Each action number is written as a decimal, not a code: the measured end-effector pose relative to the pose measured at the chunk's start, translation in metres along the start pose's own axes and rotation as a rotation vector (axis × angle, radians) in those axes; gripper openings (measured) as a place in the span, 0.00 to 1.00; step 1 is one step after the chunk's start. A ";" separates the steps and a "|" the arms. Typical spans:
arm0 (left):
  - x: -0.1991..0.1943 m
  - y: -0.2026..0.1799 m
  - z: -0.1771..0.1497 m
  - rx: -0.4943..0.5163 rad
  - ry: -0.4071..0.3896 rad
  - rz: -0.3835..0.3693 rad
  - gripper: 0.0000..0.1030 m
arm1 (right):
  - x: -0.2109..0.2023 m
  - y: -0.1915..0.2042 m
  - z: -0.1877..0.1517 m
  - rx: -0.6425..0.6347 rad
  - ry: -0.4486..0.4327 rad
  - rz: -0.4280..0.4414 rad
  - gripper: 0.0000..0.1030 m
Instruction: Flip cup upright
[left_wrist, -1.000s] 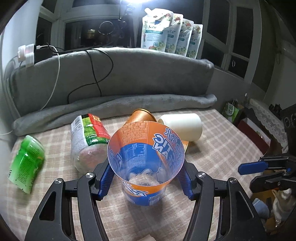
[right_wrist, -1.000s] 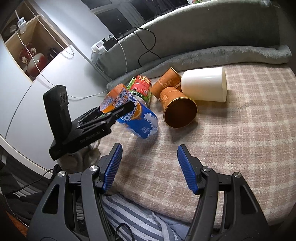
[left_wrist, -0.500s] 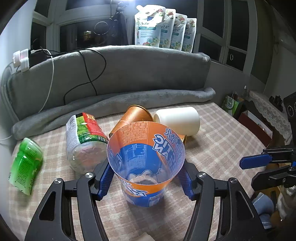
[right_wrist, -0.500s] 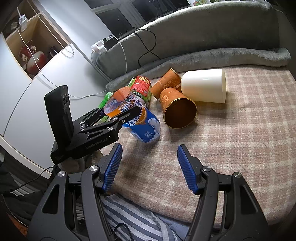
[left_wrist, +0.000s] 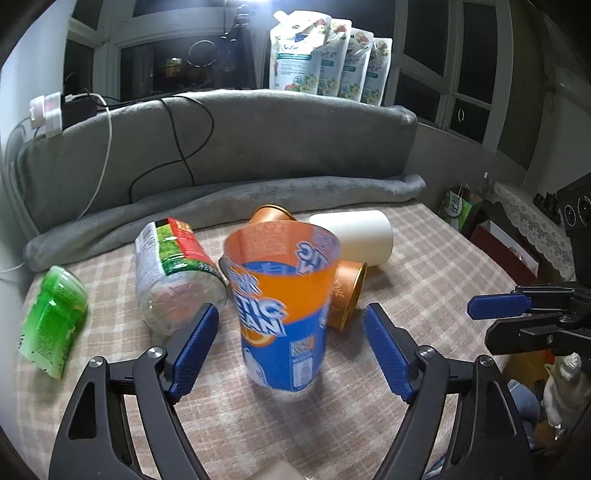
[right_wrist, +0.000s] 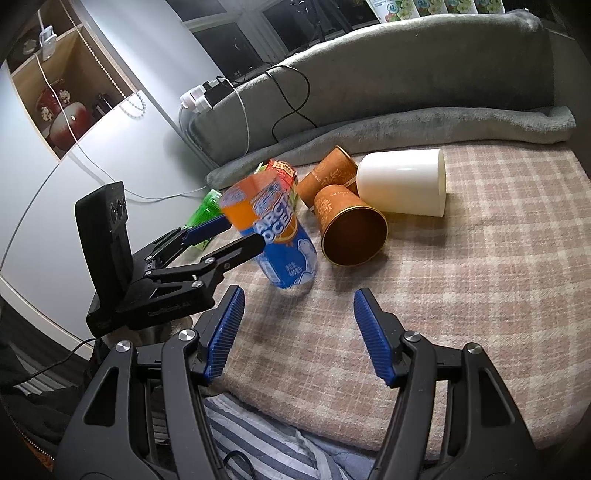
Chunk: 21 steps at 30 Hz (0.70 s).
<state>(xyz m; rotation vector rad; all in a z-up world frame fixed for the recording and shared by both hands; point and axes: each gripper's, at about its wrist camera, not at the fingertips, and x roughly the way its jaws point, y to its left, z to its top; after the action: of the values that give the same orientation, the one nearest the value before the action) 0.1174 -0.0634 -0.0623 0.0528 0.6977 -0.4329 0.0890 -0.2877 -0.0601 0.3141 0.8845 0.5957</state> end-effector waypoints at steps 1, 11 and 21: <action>-0.001 0.002 -0.001 -0.005 0.002 0.001 0.78 | 0.000 0.001 0.000 -0.003 -0.002 -0.001 0.63; -0.034 0.016 -0.013 -0.056 -0.035 0.038 0.78 | -0.009 0.007 0.002 -0.044 -0.101 -0.117 0.69; -0.092 0.012 -0.012 -0.104 -0.250 0.220 0.80 | -0.022 0.026 0.008 -0.133 -0.288 -0.352 0.85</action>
<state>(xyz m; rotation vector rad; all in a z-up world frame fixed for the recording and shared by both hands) 0.0519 -0.0162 -0.0149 -0.0226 0.4609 -0.1868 0.0757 -0.2810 -0.0283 0.1142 0.5997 0.2708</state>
